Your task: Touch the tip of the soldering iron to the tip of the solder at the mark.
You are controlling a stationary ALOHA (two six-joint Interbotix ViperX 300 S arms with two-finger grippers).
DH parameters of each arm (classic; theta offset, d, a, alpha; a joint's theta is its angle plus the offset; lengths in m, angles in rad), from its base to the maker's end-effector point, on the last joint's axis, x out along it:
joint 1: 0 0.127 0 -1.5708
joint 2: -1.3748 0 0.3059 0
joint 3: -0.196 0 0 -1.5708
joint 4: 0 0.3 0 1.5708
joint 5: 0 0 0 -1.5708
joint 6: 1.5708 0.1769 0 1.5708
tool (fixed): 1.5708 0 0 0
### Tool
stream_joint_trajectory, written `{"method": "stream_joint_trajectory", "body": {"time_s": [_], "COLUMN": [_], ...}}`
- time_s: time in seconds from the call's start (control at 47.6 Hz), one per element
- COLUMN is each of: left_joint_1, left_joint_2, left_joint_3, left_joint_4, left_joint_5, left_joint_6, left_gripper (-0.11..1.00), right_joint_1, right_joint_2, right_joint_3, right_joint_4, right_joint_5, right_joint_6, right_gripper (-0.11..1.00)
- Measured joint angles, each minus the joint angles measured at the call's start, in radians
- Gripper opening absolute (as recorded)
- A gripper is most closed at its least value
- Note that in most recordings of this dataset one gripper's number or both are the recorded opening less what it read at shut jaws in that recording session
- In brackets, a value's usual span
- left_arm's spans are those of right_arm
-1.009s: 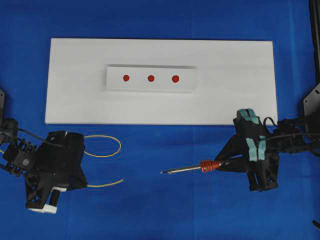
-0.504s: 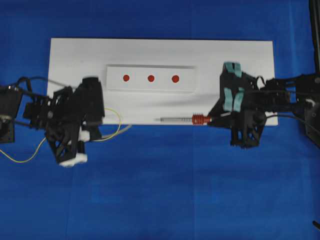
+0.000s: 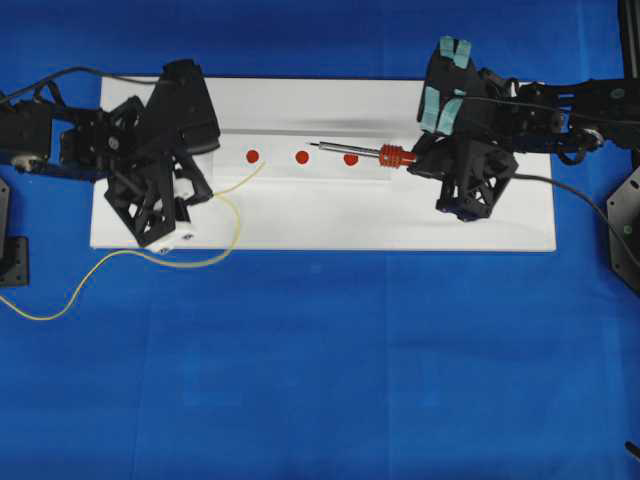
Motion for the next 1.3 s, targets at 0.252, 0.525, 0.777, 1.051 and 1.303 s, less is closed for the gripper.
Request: {"method": "stream_joint_trajectory", "body": {"time_s": [0.252, 0.525, 0.777, 1.051, 1.303], "left_joint_1": [0.026, 0.034, 0.041, 0.041, 0.043], "left_joint_2": [0.0, -0.014, -0.008, 0.051, 0.084], "left_joint_3": [-0.002, 0.02, 0.063, 0.08, 0.08], "left_joint_4": [0.0, 0.0, 0.0, 0.0, 0.0], "left_joint_5": [0.002, 0.014, -0.021, -0.089, -0.104], "left_joint_6": [0.003, -0.011, -0.028, -0.029, -0.031], "left_gripper": [0.04, 0.04, 0.04, 0.04, 0.04], "right_joint_1": [-0.002, -0.003, -0.002, -0.002, -0.003], "right_joint_2": [0.015, 0.015, 0.015, 0.015, 0.015], "right_joint_3": [-0.015, -0.015, -0.015, -0.015, -0.015], "right_joint_4": [-0.017, -0.018, -0.018, -0.017, -0.018], "right_joint_5": [0.003, 0.003, 0.005, 0.003, 0.003], "right_joint_6": [0.0, 0.0, 0.0, 0.0, 0.0], "right_gripper": [0.06, 0.06, 0.06, 0.06, 0.06]}}
